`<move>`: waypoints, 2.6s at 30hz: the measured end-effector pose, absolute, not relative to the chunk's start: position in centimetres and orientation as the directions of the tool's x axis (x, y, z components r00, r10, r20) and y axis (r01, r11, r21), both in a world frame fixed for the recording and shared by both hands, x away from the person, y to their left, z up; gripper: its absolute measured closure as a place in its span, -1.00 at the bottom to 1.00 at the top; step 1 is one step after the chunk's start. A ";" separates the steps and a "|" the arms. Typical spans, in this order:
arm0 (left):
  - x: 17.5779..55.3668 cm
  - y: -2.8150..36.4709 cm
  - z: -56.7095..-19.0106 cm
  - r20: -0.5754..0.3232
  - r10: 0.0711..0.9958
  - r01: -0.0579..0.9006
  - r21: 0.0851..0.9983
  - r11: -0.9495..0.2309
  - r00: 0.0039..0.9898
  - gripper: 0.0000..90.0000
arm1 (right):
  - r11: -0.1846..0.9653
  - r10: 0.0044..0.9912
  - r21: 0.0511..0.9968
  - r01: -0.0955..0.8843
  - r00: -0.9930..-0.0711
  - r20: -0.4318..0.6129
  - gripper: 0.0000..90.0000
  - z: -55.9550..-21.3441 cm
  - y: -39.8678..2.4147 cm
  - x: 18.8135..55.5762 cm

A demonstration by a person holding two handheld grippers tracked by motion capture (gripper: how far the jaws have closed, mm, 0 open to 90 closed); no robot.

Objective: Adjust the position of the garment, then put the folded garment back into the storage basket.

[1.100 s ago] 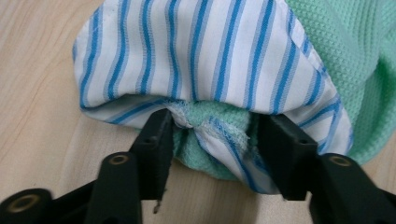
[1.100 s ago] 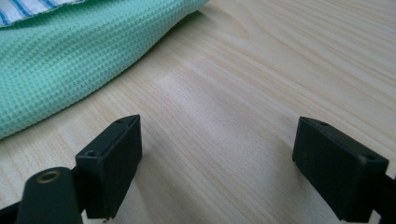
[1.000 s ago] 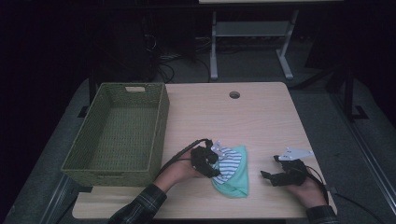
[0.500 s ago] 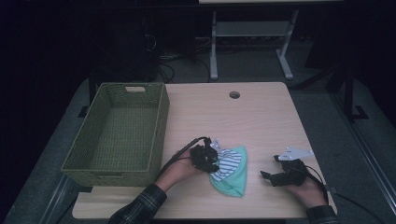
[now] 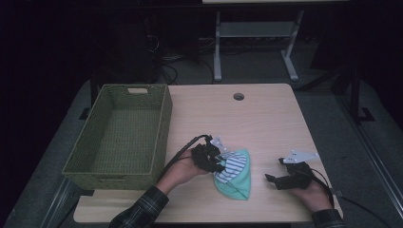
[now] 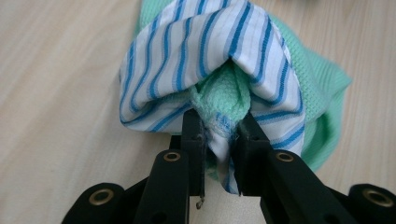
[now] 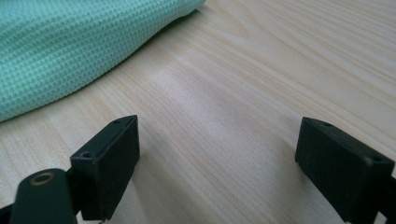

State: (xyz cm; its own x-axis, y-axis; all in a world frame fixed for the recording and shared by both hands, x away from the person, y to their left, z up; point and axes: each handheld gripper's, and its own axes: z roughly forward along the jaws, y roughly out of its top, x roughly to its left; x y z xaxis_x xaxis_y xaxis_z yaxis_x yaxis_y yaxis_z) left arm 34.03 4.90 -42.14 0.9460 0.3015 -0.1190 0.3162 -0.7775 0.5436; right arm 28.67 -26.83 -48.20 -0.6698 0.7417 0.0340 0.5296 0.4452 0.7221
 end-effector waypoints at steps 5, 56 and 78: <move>34.2 5.2 -40.7 -0.124 0.318 0.331 0.559 -0.760 0.940 0.69 | 0.445 0.742 0.722 0.530 -0.670 0.034 -0.70 -48.2 -26.8 28.7; 36.2 16.4 -28.1 -0.080 0.481 0.408 0.660 -0.630 0.873 0.69 | 0.436 0.749 0.723 0.536 -0.662 0.038 -0.71 -48.2 -26.8 28.7; 36.0 23.4 -25.5 -0.075 0.603 0.471 0.703 -0.533 0.794 0.69 | 0.431 0.755 0.723 0.540 -0.655 0.039 -0.71 -48.2 -26.8 28.7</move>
State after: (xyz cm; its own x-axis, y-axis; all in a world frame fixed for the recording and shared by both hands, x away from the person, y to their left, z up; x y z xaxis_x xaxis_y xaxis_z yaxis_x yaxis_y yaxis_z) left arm 36.01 23.41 -25.54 0.7942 0.6030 -0.0753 0.4711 -0.5326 0.7031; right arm 28.72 -26.79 -48.22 -0.6551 0.7546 0.0387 0.5395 0.4313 0.7231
